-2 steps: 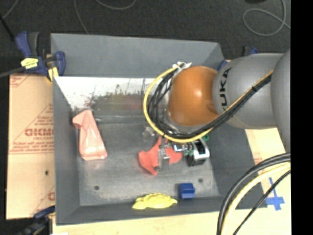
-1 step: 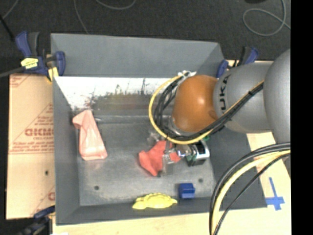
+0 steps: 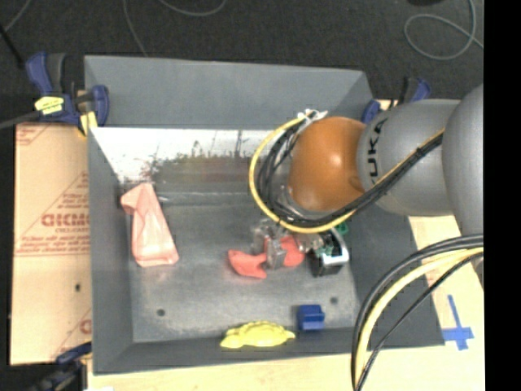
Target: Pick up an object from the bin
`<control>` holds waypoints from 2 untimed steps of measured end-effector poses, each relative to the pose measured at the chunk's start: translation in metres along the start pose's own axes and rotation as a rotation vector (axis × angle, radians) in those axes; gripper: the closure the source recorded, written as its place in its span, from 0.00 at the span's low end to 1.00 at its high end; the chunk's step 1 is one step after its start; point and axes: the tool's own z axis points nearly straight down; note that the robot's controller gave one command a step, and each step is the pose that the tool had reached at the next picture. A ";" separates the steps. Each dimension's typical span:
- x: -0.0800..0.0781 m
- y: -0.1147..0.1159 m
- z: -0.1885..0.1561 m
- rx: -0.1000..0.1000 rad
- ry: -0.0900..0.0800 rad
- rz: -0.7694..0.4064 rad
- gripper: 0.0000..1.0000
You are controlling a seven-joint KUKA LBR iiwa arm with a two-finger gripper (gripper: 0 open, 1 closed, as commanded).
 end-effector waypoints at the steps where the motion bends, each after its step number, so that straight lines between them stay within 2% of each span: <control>1: 0.000 0.000 0.000 0.000 -0.001 -0.002 1.00; 2: 0.001 0.000 -0.003 -0.001 0.002 0.000 1.00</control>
Offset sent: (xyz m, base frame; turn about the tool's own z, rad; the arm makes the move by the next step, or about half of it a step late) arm 0.0000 0.0002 0.0572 0.0000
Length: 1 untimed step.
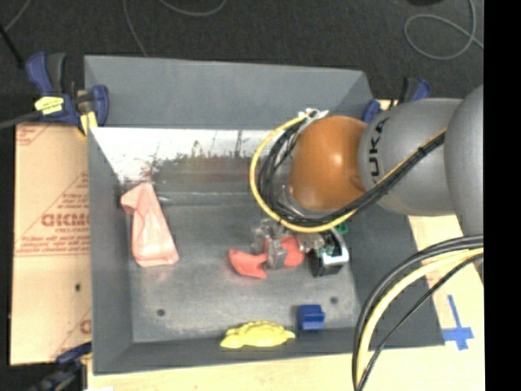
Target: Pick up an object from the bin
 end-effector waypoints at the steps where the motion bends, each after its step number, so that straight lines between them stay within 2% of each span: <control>1: 0.001 0.000 -0.016 0.000 0.003 0.001 1.00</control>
Offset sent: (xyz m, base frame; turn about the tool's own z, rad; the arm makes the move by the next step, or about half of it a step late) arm 0.0000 -0.0001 0.0565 0.0000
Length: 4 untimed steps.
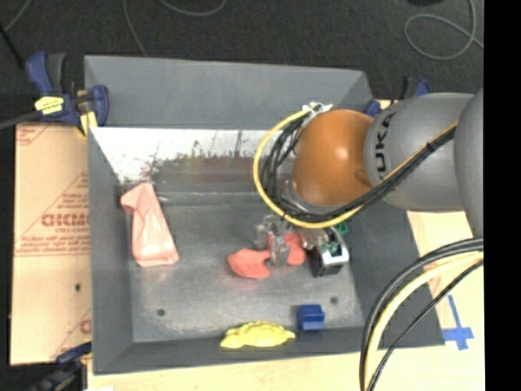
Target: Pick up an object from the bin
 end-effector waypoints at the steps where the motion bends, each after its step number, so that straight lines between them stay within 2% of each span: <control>1: -0.002 -0.001 -0.014 0.002 -0.007 0.001 1.00; 4: -0.001 -0.001 -0.042 0.002 -0.003 0.005 1.00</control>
Offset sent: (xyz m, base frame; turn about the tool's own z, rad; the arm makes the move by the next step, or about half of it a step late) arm -0.0001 0.0001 0.0379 0.0000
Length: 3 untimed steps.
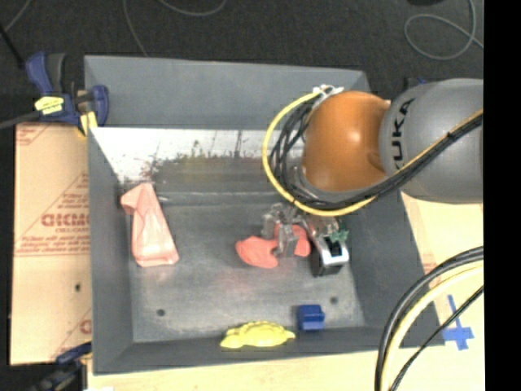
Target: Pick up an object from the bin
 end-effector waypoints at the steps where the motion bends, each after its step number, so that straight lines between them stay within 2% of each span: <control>1: -0.001 -0.001 -0.017 0.001 -0.004 0.002 1.00; 3: -0.002 -0.001 -0.030 0.003 -0.010 0.005 1.00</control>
Offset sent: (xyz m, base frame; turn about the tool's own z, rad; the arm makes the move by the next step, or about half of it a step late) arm 0.0000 0.0001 0.0373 0.0000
